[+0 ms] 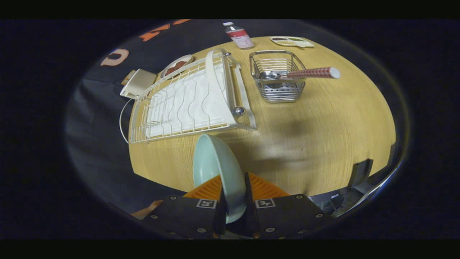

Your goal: Take the plate from the dish rack, then take the spoon from the basket and place it into the plate.

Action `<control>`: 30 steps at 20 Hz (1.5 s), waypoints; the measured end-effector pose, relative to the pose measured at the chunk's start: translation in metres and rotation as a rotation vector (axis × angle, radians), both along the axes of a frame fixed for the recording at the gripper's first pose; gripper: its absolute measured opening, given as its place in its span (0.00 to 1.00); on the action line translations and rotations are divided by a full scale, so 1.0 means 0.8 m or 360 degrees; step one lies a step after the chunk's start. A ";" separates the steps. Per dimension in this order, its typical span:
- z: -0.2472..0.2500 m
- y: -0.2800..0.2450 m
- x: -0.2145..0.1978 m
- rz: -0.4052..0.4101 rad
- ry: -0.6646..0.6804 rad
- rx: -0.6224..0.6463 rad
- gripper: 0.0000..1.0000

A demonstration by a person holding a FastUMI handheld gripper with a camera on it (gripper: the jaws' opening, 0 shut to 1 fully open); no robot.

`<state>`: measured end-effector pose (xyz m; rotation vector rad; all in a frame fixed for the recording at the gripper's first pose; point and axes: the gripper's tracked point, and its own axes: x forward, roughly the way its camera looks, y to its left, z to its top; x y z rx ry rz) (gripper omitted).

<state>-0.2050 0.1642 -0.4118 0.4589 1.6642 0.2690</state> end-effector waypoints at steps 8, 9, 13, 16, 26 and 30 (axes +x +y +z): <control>-0.030 -0.017 0.005 -0.0013 -0.0054 -0.0091 0.39; -0.032 -0.019 0.007 -0.0015 -0.0064 -0.0103 0.40; -0.032 -0.024 0.030 -0.0070 -0.0135 -0.0120 0.39; -0.024 -0.025 0.054 -0.0172 -0.0226 -0.0076 0.41; 0.016 -0.094 0.147 -0.0294 -0.0936 -0.0262 0.72; 0.015 -0.120 0.166 -0.0314 -0.1093 -0.0364 0.76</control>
